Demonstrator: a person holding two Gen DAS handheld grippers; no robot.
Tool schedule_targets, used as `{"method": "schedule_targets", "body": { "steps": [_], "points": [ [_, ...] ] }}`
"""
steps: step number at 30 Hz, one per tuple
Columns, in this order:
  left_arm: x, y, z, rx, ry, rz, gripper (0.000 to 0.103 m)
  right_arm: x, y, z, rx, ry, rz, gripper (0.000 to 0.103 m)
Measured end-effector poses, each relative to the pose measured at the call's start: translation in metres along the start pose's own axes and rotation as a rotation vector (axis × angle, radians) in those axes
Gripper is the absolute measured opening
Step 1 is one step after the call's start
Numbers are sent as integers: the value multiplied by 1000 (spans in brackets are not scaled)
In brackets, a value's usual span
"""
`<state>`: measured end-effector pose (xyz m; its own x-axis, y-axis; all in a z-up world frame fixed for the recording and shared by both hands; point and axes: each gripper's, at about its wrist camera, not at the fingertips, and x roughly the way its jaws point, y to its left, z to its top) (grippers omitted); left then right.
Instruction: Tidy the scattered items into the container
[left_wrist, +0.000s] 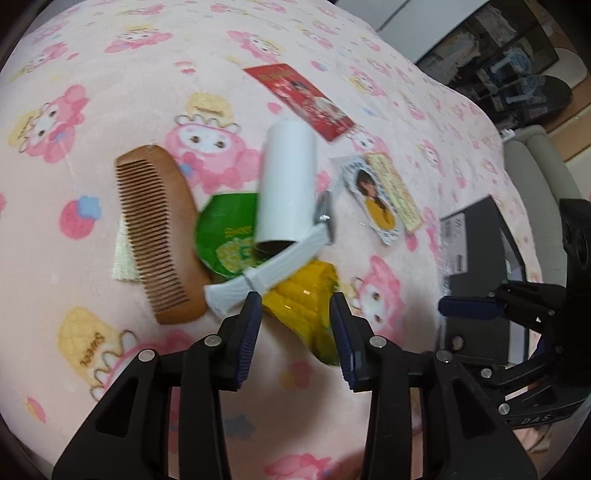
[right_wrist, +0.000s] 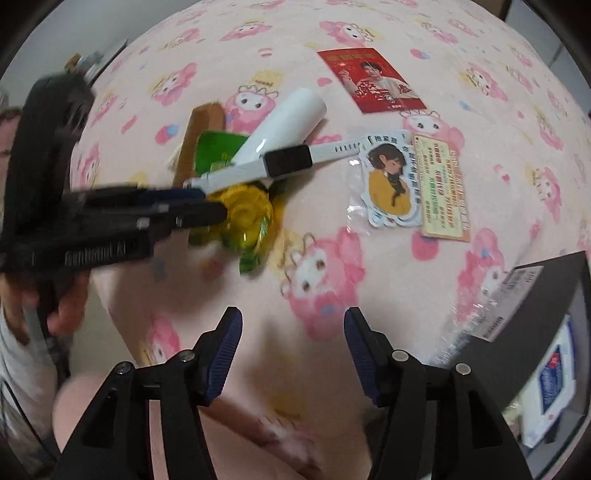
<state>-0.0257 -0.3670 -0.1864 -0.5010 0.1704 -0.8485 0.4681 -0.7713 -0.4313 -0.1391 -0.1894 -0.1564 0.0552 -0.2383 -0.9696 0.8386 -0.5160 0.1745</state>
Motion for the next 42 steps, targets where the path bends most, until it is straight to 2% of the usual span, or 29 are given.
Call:
{"method": "schedule_targets", "body": {
  "steps": [3, 6, 8, 12, 13, 18, 20, 21, 22, 25, 29, 32, 33, 35, 36, 37, 38, 40, 42],
  "points": [
    [-1, 10, 3, -28, -17, -3, 37, 13, -2, 14, 79, -24, 57, 61],
    [-2, 20, 5, -70, -27, -33, 37, 27, 0, 25, 115, -23, 100, 61],
    [0, 25, 6, -89, -25, -63, 37, 37, 2, 29, 113, -9, 97, 62],
    [5, 28, 9, -77, -10, -70, 38, 62, 0, 34, 129, 37, 61, 65],
    [7, 28, 10, -77, -5, -71, 39, 65, -2, 35, 142, 34, 82, 70],
    [14, 30, 12, -83, 21, -79, 40, 80, -11, 38, 179, 3, 208, 73],
    [14, 28, 11, -77, 29, -81, 40, 81, -12, 36, 178, -2, 269, 62],
    [13, 27, 10, -70, 34, -79, 39, 80, -10, 35, 167, -5, 296, 48],
    [13, 25, 9, -64, 40, -77, 37, 78, -7, 34, 149, -8, 304, 39],
    [9, 20, 6, -57, 58, -117, 30, 69, 3, 33, 98, -13, 284, 34],
    [3, 16, 0, -52, 55, -129, 30, 56, 11, 28, 67, -8, 258, 32],
    [0, 18, -3, -63, 48, -133, 30, 52, 6, 25, 97, 4, 269, 32],
    [1, 21, -3, -76, 50, -136, 30, 51, 5, 25, 104, 5, 267, 35],
    [4, 28, -2, -104, 59, -134, 32, 53, 1, 27, 119, 8, 241, 48],
    [4, 30, -1, -113, 62, -120, 35, 58, 0, 30, 127, 21, 212, 58],
    [4, 32, 0, -118, 61, -90, 45, 64, -1, 33, 134, 34, 192, 59],
    [5, 33, 1, -124, 61, -71, 47, 69, -3, 35, 140, 45, 200, 59],
    [11, 36, 1, -133, 80, -100, 49, 76, -5, 38, 151, 54, 223, 68],
    [24, 38, 0, -142, 119, -149, 48, 79, -3, 41, 146, 42, 243, 71]
  ]
}}
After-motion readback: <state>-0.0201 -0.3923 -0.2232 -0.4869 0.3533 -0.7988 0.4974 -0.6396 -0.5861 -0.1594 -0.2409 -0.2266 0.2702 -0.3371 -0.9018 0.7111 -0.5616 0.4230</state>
